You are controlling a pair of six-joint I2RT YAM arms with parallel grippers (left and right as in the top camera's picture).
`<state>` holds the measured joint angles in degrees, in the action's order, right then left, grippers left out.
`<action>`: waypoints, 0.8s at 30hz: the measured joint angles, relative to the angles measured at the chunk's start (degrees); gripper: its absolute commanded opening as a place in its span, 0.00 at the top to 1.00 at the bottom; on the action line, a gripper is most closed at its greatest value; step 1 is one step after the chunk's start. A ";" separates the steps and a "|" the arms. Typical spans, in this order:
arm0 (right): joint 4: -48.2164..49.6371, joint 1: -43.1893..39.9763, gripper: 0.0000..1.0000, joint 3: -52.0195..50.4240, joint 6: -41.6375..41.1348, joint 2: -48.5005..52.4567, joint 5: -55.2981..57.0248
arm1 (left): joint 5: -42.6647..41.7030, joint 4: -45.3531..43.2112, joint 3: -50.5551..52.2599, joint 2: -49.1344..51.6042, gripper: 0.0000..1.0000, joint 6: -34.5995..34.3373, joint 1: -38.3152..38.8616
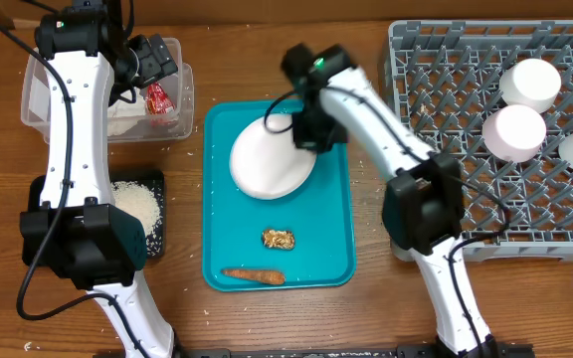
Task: Sort waste into correct bins and load items into the dishwasher
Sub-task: 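Grasp the white plate with the right gripper and lift it right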
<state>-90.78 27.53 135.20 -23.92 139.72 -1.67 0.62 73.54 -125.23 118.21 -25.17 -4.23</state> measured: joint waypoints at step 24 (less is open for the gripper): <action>-3.78 -25.94 0.96 13.29 0.61 -13.44 34.42 | 0.00 0.00 0.00 0.00 0.00 0.00 0.02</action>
<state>-94.56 1.58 148.49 -23.31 126.28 32.75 0.62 73.54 -125.23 118.21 -25.17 -4.21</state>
